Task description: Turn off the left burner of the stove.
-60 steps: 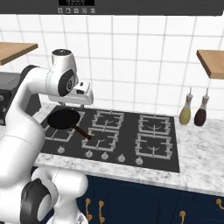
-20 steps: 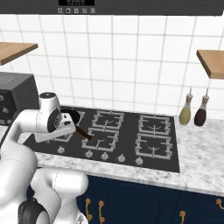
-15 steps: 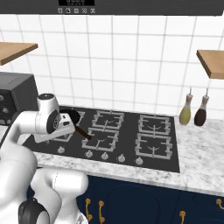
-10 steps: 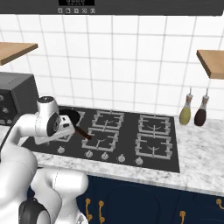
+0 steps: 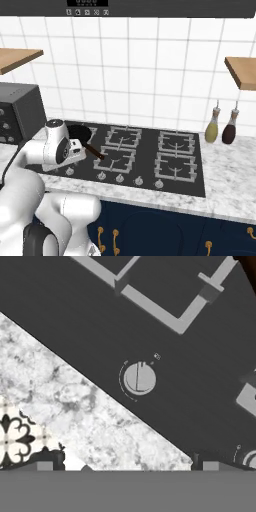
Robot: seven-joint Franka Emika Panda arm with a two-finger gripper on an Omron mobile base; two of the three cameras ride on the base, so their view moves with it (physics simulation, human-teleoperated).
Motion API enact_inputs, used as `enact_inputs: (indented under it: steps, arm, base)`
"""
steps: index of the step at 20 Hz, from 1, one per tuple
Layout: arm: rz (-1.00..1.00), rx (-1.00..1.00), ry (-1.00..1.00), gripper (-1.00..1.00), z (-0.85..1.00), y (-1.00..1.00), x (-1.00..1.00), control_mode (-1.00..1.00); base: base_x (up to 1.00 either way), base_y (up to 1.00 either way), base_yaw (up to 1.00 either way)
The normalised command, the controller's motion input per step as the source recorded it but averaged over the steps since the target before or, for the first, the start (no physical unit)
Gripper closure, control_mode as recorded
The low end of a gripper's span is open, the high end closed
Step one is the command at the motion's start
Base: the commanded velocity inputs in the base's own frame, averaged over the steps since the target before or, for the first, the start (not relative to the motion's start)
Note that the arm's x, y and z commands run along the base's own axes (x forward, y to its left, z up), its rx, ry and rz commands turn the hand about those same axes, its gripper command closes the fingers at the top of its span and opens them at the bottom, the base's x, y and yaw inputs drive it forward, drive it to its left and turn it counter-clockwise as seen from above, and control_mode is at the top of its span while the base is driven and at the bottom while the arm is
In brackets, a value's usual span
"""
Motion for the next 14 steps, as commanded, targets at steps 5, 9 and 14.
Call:
enact_inputs:
  steps: [5,9,14]
  arm:
    - [0.0,0.0,0.01,-1.0,-0.35,0.18,0.15,-1.0]
    - [0.0,0.0,0.01,-1.0,-0.24,0.13,0.11,-1.0]
    - [0.0,0.0,0.0,-1.0,-0.11,0.02,0.15,-1.0]
  base:
    - [0.0,0.0,0.0]
    - [0.0,0.0,0.0]
    - [0.0,0.0,0.0]
